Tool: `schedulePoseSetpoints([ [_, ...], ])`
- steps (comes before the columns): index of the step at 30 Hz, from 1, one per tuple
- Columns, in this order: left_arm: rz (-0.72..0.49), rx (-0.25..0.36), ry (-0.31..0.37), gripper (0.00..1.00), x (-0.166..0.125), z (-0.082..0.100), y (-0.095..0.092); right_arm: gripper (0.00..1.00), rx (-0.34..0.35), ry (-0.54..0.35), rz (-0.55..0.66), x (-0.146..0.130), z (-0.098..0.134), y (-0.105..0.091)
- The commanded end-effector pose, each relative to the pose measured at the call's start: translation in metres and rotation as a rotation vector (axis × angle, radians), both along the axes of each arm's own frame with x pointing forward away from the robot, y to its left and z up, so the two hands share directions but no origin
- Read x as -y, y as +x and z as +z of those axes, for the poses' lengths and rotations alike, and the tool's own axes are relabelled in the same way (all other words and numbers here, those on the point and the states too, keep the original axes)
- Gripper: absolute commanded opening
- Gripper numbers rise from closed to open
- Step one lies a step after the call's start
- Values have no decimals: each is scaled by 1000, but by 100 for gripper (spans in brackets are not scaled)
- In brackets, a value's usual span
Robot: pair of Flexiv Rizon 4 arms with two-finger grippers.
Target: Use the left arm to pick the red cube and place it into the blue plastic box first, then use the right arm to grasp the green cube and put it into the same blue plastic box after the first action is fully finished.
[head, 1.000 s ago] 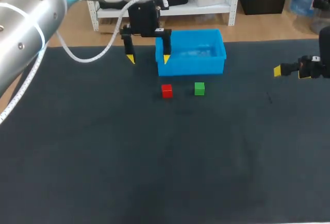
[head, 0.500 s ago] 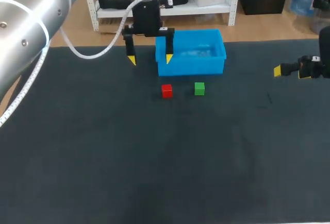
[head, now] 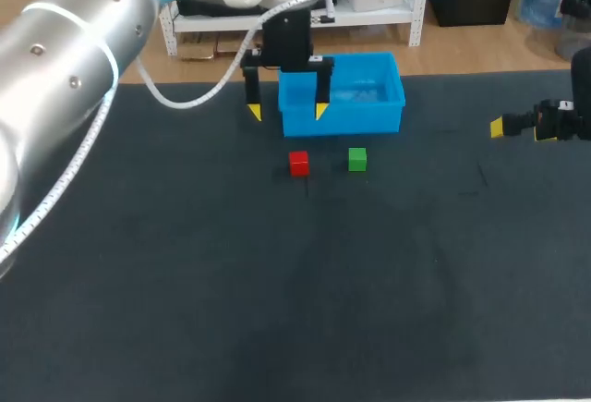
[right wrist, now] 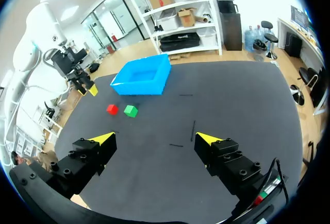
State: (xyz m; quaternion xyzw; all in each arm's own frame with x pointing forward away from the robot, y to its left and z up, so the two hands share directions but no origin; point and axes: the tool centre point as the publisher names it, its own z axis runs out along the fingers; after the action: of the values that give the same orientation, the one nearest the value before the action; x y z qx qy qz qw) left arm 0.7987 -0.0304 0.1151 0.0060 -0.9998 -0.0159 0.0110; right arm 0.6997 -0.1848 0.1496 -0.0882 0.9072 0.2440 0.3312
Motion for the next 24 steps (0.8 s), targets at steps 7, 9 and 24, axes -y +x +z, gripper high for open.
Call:
schedulePoseSetpoints([
  [7, 14, -19, 5, 100, 12, -5, 14, 100, -1, 0, 1, 0, 0, 0],
  [9, 14, -17, 3, 100, 13, -8, 14, 100, -1, 0, 1, 0, 0, 0],
  [24, 5, 6, -14, 100, 9, -41, 1, 100, -1, 0, 1, 0, 0, 0],
])
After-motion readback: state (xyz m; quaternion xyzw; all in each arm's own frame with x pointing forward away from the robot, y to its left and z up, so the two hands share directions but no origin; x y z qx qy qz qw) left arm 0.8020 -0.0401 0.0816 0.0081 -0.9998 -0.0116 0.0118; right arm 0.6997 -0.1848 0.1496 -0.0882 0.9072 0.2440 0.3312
